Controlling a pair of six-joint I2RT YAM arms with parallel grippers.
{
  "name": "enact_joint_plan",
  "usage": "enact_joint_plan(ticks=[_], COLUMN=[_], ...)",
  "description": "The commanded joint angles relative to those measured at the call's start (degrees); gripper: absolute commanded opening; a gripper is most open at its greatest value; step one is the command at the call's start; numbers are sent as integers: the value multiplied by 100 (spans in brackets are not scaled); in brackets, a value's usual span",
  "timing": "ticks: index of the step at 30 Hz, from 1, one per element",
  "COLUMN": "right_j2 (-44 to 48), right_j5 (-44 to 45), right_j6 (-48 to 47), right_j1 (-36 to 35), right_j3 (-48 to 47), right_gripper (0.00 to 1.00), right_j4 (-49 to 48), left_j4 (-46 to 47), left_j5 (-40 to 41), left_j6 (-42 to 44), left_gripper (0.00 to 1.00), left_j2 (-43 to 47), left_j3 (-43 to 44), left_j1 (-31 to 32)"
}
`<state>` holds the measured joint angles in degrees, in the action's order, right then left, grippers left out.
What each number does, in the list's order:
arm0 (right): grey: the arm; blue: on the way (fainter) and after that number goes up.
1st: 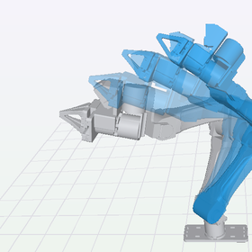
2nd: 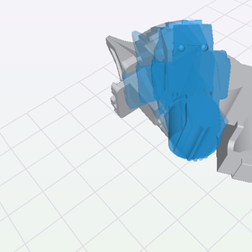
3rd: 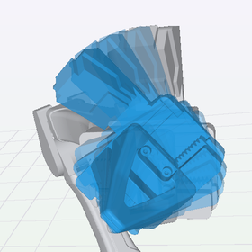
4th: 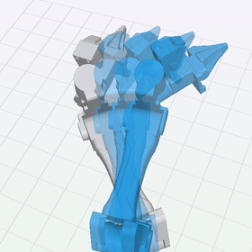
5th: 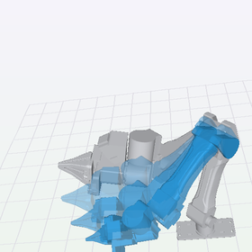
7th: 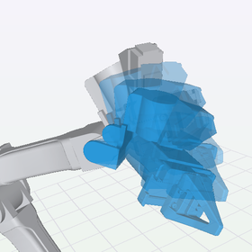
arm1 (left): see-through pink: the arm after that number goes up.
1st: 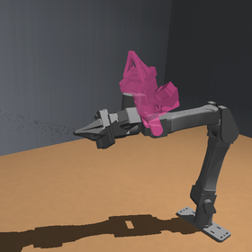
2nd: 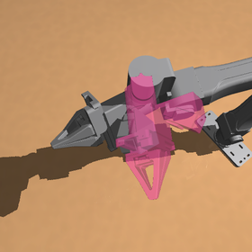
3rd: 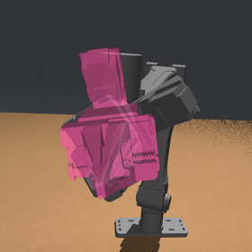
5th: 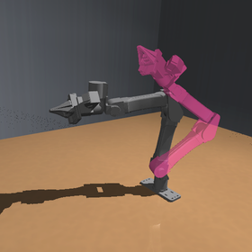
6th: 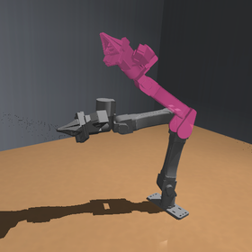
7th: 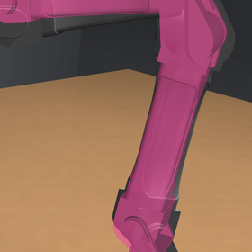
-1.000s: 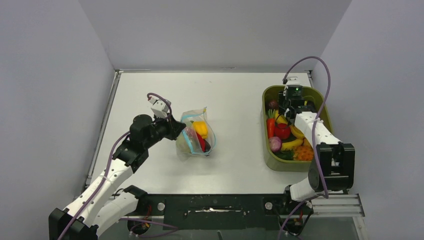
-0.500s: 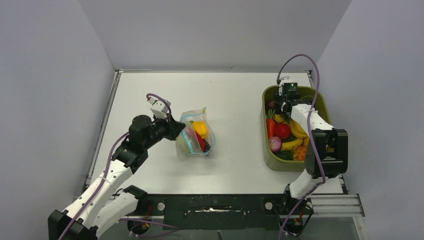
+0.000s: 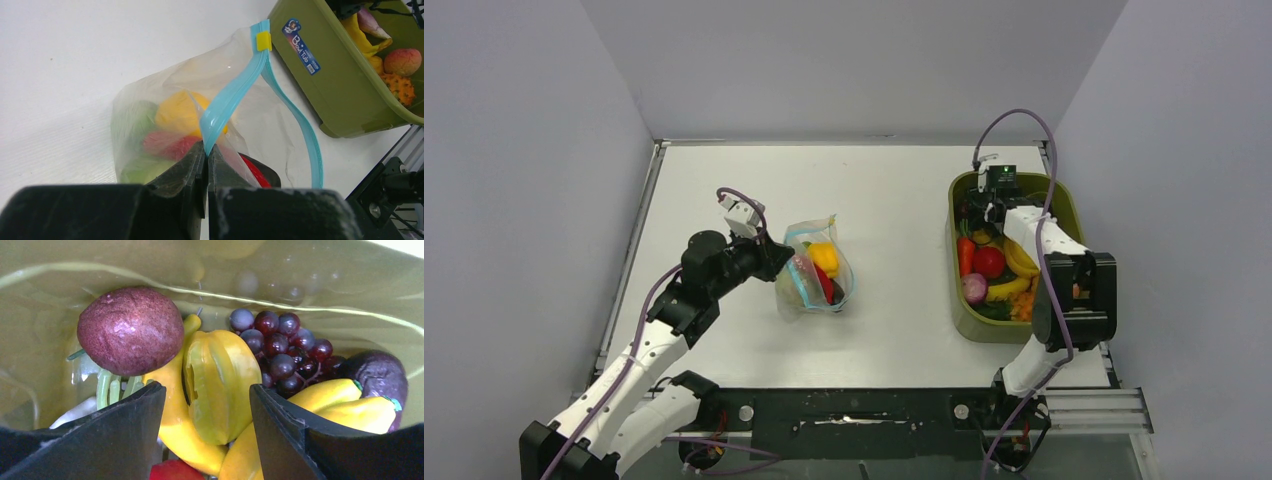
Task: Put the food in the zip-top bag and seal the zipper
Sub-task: Pick up the fake fruit from the bin.
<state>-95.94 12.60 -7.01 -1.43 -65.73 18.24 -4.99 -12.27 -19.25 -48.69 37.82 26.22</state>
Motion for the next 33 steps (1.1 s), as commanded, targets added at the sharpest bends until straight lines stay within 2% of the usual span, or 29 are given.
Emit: enact_joint_plan(ticks=[1, 4, 7, 11, 15, 20, 26, 33], right_j2=[-154, -212, -282, -333, -291, -506, -734, -526], right_j5=[271, 438, 650, 894, 1127, 1133, 1113, 1125], right_j6=[-99, -115, -131, -169, -233, -190, -208, -265], right_j1=[68, 68, 60, -22, -169, -180, -181, -227], right_j3=[-131, -65, -62, -99, -146, -193, -219, -246], right_gripper=[64, 61, 54, 51, 51, 57, 57, 44], right_j4=[-254, -498, -556, -457, -400, -485, -550, -431], left_j4=[187, 183, 191, 184, 187, 192, 183, 191], left_j5=[30, 38, 41, 39, 32, 17, 62, 56], left_j6=[70, 70, 75, 87, 79, 88, 88, 96], left_gripper=[0, 0, 0, 0, 0, 0, 0, 0], left_j2=[139, 140, 139, 119, 112, 107, 143, 147], left_j3=[58, 56, 58, 67, 67, 75, 59, 56], left_j1=[24, 24, 24, 24, 24, 24, 24, 24])
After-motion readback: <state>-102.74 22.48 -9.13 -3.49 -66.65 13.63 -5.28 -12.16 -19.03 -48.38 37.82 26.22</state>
